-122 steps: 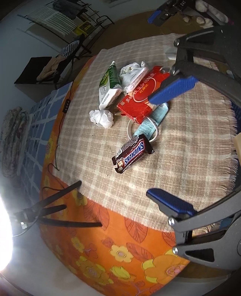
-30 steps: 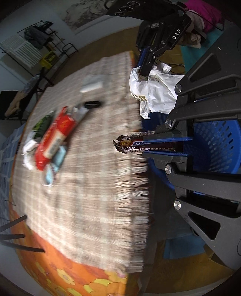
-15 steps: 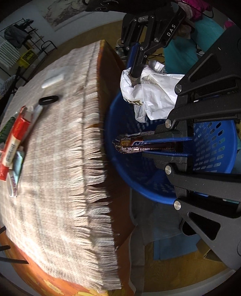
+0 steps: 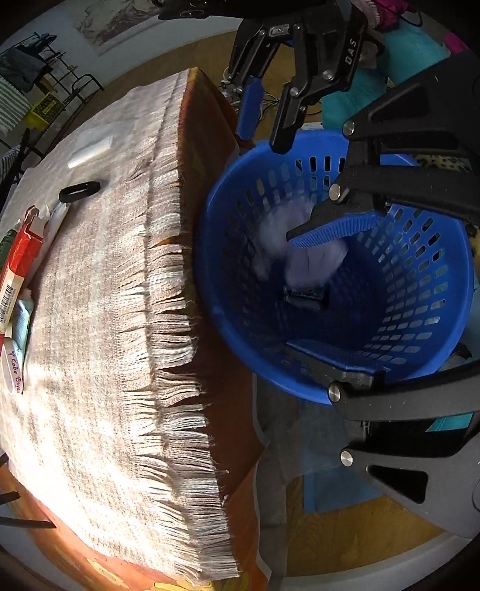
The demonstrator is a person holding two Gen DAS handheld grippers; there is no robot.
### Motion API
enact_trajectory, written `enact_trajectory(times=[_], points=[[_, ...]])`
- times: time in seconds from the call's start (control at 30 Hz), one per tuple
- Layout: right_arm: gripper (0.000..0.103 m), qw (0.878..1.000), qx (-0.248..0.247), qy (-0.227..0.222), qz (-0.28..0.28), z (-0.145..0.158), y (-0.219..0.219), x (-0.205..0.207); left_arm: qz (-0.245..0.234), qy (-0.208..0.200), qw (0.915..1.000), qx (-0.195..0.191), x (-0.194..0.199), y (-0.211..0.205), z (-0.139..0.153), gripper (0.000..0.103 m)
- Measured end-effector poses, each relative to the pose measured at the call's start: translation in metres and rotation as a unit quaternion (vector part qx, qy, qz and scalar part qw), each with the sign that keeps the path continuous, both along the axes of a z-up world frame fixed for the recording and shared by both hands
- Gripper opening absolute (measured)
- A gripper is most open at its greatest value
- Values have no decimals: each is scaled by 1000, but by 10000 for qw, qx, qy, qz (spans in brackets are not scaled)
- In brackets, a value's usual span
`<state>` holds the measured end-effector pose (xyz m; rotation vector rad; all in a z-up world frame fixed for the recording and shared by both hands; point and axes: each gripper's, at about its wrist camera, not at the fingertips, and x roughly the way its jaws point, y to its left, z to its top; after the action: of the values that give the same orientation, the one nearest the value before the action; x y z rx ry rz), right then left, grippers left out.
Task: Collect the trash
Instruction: 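Open the left tool over the basket while the right tool releases the plastic bag, then move both tools back toward the trash on the cloth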
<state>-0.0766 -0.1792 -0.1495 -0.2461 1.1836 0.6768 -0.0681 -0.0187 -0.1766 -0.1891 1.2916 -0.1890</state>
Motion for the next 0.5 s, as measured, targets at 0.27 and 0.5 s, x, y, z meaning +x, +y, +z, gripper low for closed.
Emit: enact_trajectory(times=[0.27, 0.5], points=[[60, 9997, 8, -44, -246, 4, -9, 4, 81, 20, 10000, 15, 8, 8, 6, 57], [66, 9984, 71, -92, -549, 13, -22, 16, 278, -159, 9995, -67, 27, 17, 24, 60]])
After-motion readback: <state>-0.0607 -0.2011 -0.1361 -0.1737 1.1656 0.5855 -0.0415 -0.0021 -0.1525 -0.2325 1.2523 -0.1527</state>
